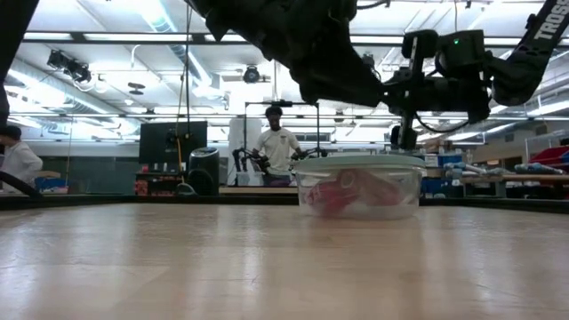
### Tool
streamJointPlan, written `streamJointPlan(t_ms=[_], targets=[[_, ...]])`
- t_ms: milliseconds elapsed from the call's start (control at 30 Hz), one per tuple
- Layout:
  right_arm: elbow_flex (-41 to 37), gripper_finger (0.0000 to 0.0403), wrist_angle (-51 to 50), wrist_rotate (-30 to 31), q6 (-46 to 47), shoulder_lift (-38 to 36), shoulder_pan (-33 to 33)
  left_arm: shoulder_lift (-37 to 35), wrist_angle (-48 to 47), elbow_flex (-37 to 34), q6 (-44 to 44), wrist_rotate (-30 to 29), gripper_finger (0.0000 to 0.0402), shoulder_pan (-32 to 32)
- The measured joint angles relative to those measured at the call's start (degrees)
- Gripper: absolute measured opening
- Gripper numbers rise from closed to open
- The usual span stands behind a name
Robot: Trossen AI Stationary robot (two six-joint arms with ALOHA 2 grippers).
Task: Roll bandage
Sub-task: Close the green tupperware
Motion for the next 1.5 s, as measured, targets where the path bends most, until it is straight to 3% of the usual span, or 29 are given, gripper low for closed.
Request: streamJointPlan(t_ms=[333, 633, 867, 1000, 1100, 1300, 1500], targets=[[0.0, 0.0004, -2.07, -3.23, 1.24, 0.02, -0.52, -0.2, -0.35, 0.0, -3.41, -1.01, 0.0177, 0.87], [0.0, 0.0004, -7.01, 0.57, -3.44, 0.02, -0.61, -0.2, -1.69, 0.0, -4.29, -1.0, 0.0177, 0.85], [-0.02, 0.0002, -2.6, -0.14, -3.31, 0.04, -0.77, -0.2, -2.97, 0.0, -4.14, -1.03, 0.0177, 1.22], [0.33, 0.0002, 2.49, 2.35, -3.78, 0.0, -1.81, -0.2, -2.96, 0.0, -2.98, -1.34, 0.0177, 1.22], [2.24, 0.0002, 1.6, -0.06, 0.51, 0.04, -3.73, -0.2, -2.64, 0.0, -2.81, -2.74, 0.0177, 1.42], [3.95, 0.0003, 1.2, -3.26, -4.09, 0.02, -3.44, -0.2, -2.37, 0.0, -2.57, -3.57, 0.0177, 3.0], [4.0, 0.0007, 3.43, -4.7, -4.55, 0.0, -1.9, -0.19, 8.14, -1.4, 0.62, 3.89, 0.0177, 2.98]])
